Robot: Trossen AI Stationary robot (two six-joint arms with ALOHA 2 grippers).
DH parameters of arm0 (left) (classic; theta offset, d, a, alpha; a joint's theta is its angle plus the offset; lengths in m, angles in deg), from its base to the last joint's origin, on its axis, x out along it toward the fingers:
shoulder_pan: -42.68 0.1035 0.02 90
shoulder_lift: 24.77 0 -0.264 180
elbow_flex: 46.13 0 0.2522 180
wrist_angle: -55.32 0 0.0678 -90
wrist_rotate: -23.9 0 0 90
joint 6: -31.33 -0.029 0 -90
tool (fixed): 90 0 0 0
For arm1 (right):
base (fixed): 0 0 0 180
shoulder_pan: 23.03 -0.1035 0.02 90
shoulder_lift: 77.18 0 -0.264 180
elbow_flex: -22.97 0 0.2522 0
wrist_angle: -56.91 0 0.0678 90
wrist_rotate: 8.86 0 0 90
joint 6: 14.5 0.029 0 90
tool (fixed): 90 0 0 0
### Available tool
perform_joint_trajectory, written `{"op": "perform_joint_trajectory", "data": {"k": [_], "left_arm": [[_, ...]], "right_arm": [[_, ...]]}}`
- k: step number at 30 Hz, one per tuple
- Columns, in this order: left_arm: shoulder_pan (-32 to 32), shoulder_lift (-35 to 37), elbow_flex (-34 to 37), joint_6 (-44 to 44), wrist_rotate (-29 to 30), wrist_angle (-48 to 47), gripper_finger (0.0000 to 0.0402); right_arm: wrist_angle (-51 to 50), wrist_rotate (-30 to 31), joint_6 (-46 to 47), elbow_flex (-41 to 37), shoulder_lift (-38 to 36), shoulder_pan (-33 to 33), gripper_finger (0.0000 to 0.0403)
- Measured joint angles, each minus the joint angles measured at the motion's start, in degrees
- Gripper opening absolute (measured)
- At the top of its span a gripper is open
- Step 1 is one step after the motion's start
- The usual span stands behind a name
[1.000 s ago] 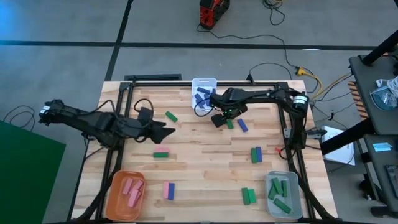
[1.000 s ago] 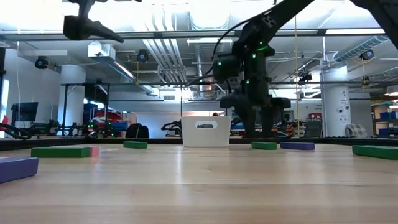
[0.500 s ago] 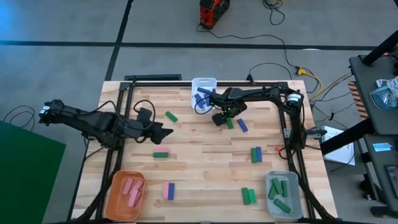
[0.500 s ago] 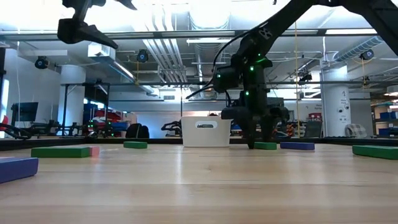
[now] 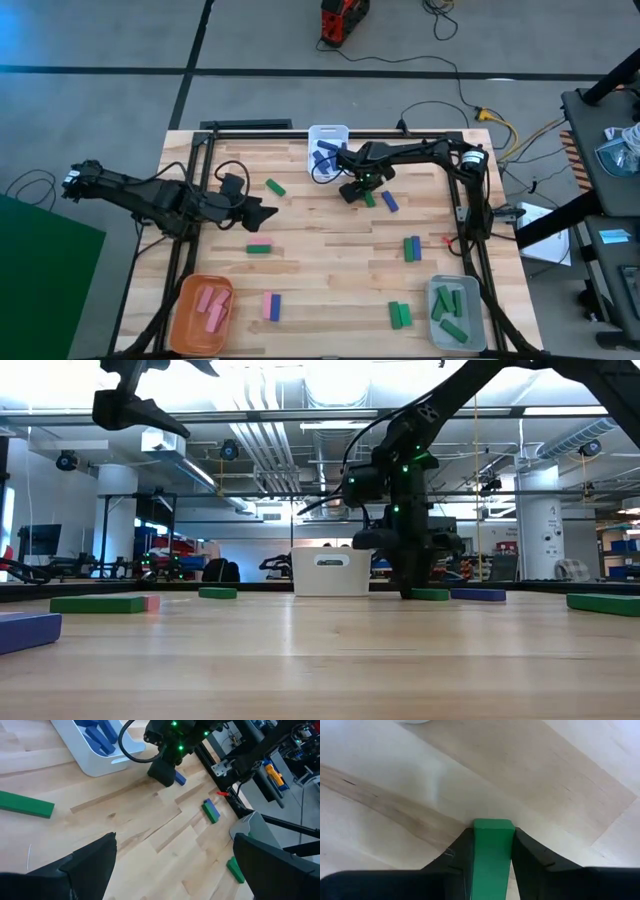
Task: Sort blocks
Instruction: Put the green block into the gray bin
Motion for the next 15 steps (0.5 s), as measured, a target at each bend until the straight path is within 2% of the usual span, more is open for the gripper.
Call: {"op": "perform_joint_trajectory", "data": {"k": [9, 15], "left_arm": [[0.0, 0.0, 0.0, -0.2, 0.0, 0.0, 0.0370], [0.0, 0.0, 0.0, -0.3, 0.0, 0.0, 0.0370]], "right_arm": [[-0.4, -0.1, -0.6, 0.0, -1.3, -0.4, 0.0092], [-2.0, 0.1, 0.7, 0.6, -10.0, -3.7, 0.0092]]}}
